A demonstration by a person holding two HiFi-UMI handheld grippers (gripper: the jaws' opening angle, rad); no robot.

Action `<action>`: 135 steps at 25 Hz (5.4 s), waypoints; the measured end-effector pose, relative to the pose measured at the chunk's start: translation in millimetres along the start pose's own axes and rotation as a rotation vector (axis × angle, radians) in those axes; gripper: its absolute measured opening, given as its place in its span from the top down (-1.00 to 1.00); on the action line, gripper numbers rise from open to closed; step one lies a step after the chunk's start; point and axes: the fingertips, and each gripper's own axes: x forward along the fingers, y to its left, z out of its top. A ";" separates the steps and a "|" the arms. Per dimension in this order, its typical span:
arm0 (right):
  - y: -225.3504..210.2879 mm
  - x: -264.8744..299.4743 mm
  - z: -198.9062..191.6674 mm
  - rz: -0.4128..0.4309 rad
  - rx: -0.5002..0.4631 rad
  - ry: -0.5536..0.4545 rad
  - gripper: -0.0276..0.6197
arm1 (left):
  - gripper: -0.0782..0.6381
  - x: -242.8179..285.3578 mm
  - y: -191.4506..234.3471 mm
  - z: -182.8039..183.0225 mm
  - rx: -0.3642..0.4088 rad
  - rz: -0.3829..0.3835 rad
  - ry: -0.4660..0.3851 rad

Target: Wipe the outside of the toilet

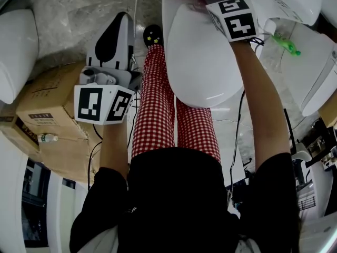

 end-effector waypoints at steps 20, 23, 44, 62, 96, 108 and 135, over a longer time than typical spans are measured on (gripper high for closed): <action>-63.7 -32.8 -49.4 -0.130 0.080 0.030 0.74 | 0.76 13.2 -33.1 -6.5 0.021 -0.052 0.023; -74.7 -39.3 -59.3 -0.147 0.102 0.031 0.74 | 0.76 16.8 -39.9 -8.6 0.026 -0.060 0.029; -135.5 -76.5 -115.4 -0.215 0.171 0.029 0.74 | 0.76 52.1 -99.2 -24.4 0.062 -0.116 0.073; -166.2 -115.5 -164.4 -0.287 0.281 0.013 0.74 | 0.76 61.6 -142.4 -36.3 0.090 -0.168 0.087; -117.8 -380.0 -123.4 -0.267 0.413 -0.940 0.74 | 0.76 22.2 -296.0 4.4 0.243 -0.327 -0.048; -23.4 -550.0 -101.8 -0.189 0.478 -1.487 0.74 | 0.76 -47.1 -348.1 51.9 0.361 -0.469 -0.093; 70.0 -764.2 -107.4 0.031 0.274 -1.622 0.74 | 0.76 -204.3 -503.6 120.1 0.556 -0.521 -0.234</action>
